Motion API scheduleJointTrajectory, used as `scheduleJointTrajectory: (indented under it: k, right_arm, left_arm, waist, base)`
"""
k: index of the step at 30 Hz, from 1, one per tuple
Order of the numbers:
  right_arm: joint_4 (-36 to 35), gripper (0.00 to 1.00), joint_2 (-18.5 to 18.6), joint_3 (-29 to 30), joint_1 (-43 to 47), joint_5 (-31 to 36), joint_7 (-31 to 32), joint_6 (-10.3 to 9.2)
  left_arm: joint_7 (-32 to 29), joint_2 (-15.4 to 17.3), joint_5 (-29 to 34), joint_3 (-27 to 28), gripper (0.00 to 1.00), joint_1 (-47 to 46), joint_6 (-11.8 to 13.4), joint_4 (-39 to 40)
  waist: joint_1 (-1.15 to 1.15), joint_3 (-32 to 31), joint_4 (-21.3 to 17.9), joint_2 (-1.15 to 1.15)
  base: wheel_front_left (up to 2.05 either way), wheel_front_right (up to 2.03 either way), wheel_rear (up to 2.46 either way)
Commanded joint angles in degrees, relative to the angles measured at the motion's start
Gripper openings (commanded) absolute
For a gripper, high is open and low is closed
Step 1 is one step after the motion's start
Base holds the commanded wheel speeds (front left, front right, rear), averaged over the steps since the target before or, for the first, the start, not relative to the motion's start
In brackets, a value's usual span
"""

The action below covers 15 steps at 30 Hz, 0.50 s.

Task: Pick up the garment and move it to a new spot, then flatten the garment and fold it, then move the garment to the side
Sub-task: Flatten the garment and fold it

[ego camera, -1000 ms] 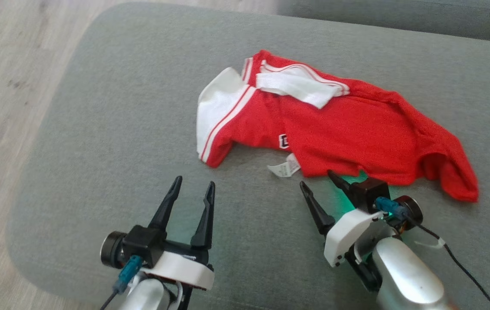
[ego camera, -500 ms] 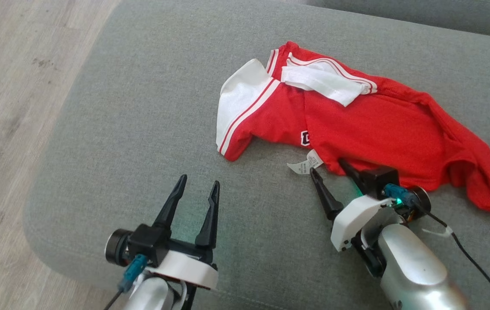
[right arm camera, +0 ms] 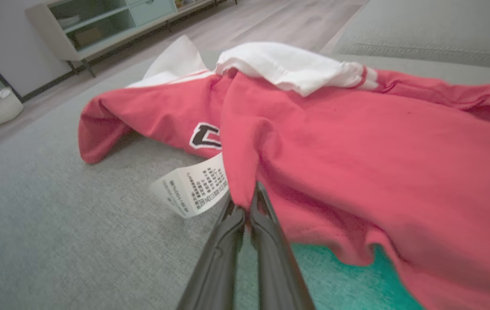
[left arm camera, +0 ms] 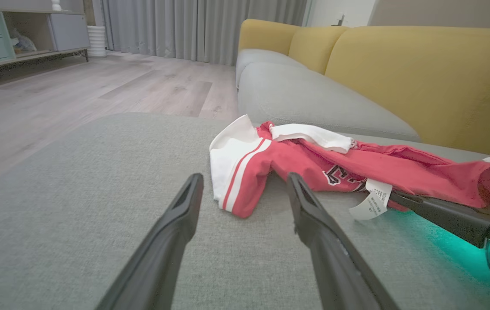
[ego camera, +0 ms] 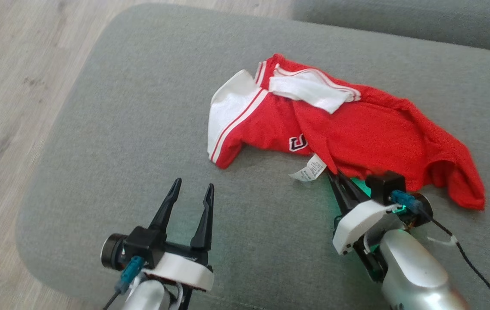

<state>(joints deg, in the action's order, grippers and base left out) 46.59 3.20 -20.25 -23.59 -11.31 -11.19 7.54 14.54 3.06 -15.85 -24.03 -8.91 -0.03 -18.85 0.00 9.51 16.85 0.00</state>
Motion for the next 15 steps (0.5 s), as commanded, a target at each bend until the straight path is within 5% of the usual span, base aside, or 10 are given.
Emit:
scheduleJointTrajectory:
  k: [1,10,15]
  right_arm:
    - [-2.85,0.0,-0.33,-1.49,0.72,-1.34,-1.46,-0.05]
    - [-17.56,0.0,-0.33,4.34,5.91,0.03,-2.72,-0.05]
    - [-30.43,0.0,-0.28,8.02,7.39,3.7,2.94,-0.05]
  left_arm:
    - [0.46,-0.04,0.61,2.42,1.0,-0.21,-0.2,1.36]
    - [0.46,0.04,1.66,5.15,1.0,3.09,-0.52,2.32]
    - [0.46,0.0,2.2,5.71,1.0,3.73,-0.86,2.88]
  waist:
    - [0.0,-2.0,-1.74,0.0]
    - [0.0,-6.4,-7.69,0.0]
    - [0.0,-6.59,-9.97,0.0]
  base:
    - [0.0,0.0,0.0]
    - [0.0,0.0,0.0]
    - [0.0,0.0,0.0]
